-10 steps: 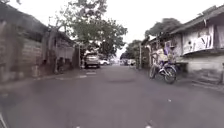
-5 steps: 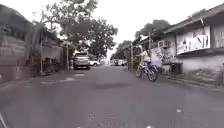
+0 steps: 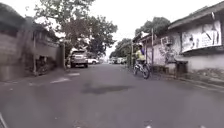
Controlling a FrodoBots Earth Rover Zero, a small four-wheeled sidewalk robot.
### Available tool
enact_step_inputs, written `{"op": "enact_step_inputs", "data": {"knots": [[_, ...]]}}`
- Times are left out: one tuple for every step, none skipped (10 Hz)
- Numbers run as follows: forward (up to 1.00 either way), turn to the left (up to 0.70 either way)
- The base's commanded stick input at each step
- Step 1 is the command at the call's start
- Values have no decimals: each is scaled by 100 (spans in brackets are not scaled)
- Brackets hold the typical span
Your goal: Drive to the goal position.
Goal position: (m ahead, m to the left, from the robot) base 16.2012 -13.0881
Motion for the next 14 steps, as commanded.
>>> {"op": "enact_step_inputs", "data": {"knots": [[100, 0], [100, 0], [100, 0], [100, 0], [100, 0], [100, 0], [100, 0], [100, 0], [100, 0], [100, 0], [100, 0], [100, 0], [100, 0], [100, 0]]}}
